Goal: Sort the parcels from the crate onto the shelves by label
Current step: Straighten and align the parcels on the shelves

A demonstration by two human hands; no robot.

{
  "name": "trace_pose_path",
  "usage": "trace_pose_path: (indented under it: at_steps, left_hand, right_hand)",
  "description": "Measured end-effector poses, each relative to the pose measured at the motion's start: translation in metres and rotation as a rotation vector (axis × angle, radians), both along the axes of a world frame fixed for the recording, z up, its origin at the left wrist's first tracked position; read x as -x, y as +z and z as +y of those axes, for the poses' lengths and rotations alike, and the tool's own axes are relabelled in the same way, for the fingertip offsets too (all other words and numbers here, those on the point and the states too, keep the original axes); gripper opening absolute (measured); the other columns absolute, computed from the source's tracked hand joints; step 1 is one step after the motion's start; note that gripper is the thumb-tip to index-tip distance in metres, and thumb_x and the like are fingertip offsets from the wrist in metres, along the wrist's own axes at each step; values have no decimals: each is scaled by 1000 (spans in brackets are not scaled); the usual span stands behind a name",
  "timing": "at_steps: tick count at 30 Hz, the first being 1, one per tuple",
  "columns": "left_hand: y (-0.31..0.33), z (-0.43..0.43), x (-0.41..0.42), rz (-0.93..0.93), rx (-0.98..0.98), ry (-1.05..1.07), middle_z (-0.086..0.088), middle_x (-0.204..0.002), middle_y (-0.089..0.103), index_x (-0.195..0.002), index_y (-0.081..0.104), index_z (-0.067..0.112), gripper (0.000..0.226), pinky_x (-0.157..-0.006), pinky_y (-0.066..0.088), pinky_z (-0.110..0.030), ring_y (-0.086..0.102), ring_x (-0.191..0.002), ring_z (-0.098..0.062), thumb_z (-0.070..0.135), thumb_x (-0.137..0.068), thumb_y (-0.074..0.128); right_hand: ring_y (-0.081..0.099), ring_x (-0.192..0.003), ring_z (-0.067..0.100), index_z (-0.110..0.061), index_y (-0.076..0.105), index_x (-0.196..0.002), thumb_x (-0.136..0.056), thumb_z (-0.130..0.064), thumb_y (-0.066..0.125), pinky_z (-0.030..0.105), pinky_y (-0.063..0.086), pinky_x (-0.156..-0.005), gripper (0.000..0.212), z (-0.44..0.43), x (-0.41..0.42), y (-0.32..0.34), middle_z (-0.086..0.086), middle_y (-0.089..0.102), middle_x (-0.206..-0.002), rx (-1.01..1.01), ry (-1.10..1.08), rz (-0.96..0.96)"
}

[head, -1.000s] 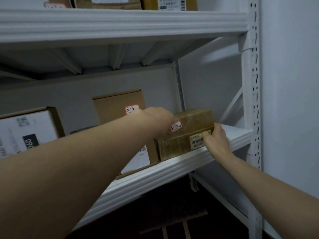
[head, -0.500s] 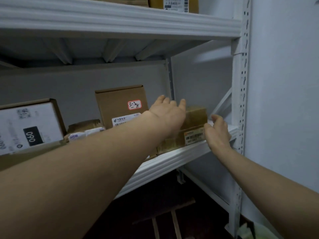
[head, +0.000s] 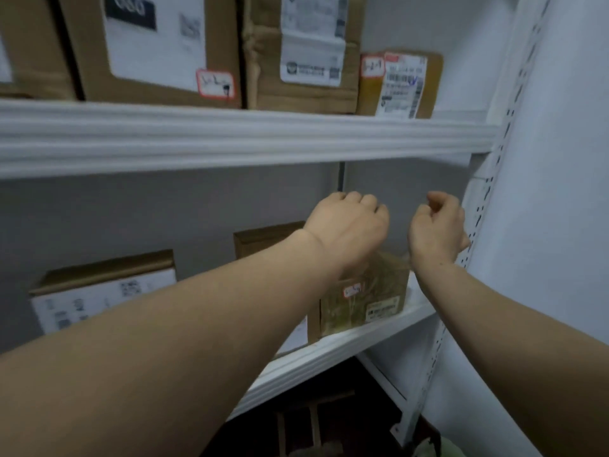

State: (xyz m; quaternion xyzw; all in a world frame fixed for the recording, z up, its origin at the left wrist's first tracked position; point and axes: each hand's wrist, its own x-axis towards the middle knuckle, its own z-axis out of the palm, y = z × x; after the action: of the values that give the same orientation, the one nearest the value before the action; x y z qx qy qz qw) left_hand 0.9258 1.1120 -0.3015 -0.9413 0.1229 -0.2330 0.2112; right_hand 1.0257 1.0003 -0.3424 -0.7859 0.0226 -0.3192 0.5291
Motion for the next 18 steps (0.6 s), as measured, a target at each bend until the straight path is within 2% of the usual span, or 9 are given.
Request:
trace_pose_path:
  at_steps: [2, 4, 7, 10, 13, 18]
  left_hand:
    - [19, 4, 16, 37, 11, 9, -9, -132, 47, -140, 37, 9, 52, -99, 38, -36, 46, -122, -28, 16, -91, 50]
    - [41, 5, 29, 83, 18, 7, -8, -132, 47, -139, 39, 10, 49, -99, 39, -37, 46, -121, -28, 17, -91, 49]
    - [78, -3, 46, 172, 44, 9, -8, -137, 43, -142, 34, 11, 54, -100, 37, -37, 43, -124, -28, 22, -92, 52]
    - [120, -18, 60, 255, 90, -1, -7, -143, 37, -148, 23, 14, 60, -102, 35, -37, 38, -128, -27, 26, -95, 48]
    - [163, -30, 71, 279, 173, -2, -6, -144, 36, -147, 24, 16, 58, -102, 33, -35, 38, -128, -26, 27, -95, 47]
    - [230, -30, 88, 279, 260, 91, -7, -142, 39, -146, 29, 16, 59, -101, 38, -37, 40, -127, -27, 20, -91, 50]
  right_hand:
    - [49, -120, 23, -16, 52, -125, -92, -12, 45, 36, 21, -109, 34, -5, 18, 23, 5, 51, -130, 1, 24, 15]
    - [53, -112, 24, -13, 52, -125, -90, -9, 48, 37, 30, -106, 36, -13, 35, 48, 8, 51, -129, 15, 72, 14]
    - [51, -95, 14, -10, 50, -126, -90, -6, 52, 30, 40, -92, 37, -28, 57, 91, 9, 51, -128, 28, 208, 25]
    - [54, -101, 16, -16, 47, -128, -91, -11, 53, 36, 45, -93, 38, -48, 76, 139, 3, 55, -121, 46, 289, 96]
    - [57, -102, 19, -20, 47, -128, -92, -14, 54, 43, 48, -93, 37, -69, 90, 187, -3, 54, -111, 135, 346, 166]
    - [58, -98, 16, -18, 52, -122, -90, -11, 55, 34, 48, -88, 33, -79, 114, 255, -4, 57, -107, 261, 456, 211]
